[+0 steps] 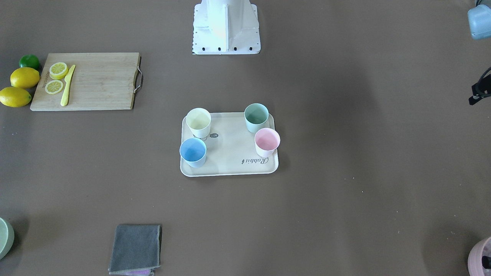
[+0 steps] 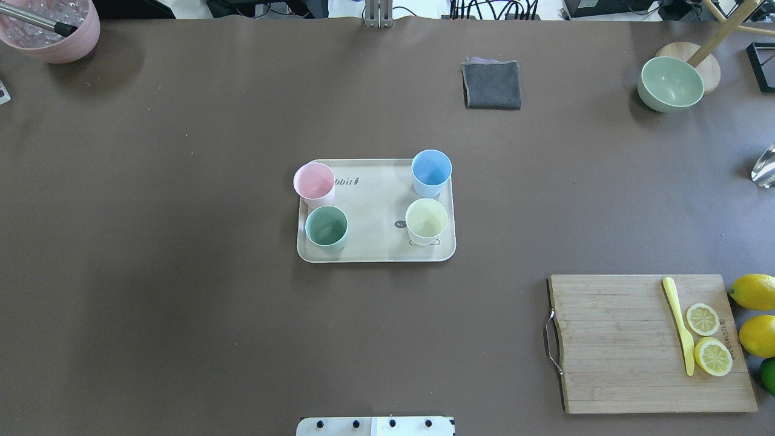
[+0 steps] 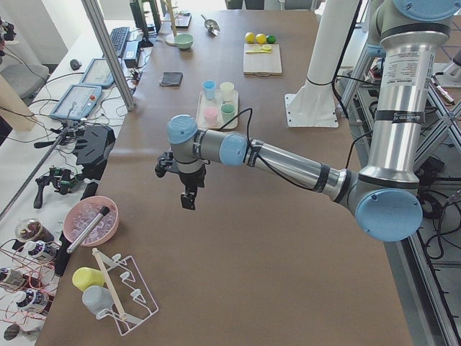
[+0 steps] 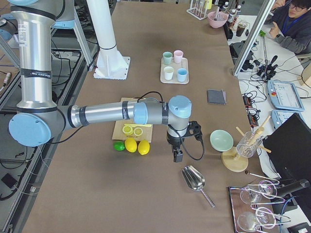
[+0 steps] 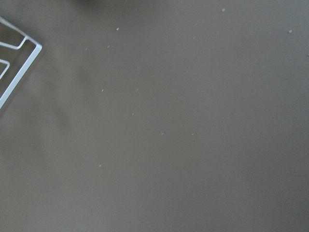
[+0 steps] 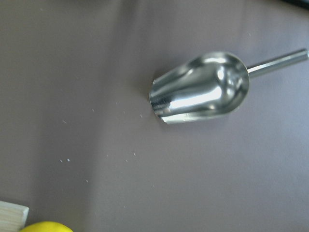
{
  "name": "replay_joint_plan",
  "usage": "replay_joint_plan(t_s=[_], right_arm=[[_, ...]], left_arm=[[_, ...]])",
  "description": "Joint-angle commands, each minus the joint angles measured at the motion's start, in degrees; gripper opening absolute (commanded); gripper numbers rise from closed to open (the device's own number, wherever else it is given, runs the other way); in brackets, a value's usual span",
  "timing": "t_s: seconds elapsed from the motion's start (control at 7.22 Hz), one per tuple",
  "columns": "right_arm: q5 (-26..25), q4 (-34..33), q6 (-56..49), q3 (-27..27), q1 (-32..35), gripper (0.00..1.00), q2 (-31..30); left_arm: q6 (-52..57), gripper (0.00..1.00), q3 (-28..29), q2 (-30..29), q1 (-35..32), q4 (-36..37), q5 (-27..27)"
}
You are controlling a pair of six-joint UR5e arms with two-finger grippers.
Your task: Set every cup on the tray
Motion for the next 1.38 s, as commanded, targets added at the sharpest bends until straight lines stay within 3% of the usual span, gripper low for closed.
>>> replay_joint_plan(t_s=[0.0, 0.28, 0.55, 1.25], right_arm=[[-0.32, 0.53, -1.24, -0.82, 2.48, 1.0, -5.87], [-1.55, 0.53, -1.06, -1.17, 2.48, 1.0, -6.23], [-0.94, 0.53, -0.89, -1.79, 2.48, 1.0, -6.15], [3.19, 0.62, 1.66, -1.17, 2.39, 1.0, -4.74]], left_arm=[[0.27, 0.98, 2.4, 5.77, -4.54, -2.97, -0.3], [0.27, 0.98, 2.49, 13.05, -8.07, -11.12, -5.37], [-0.25, 0.98, 3.36, 15.28, -11.68, -11.25, -9.33], [0.1, 0.98, 3.73, 14.41, -11.6, -11.95, -7.43]])
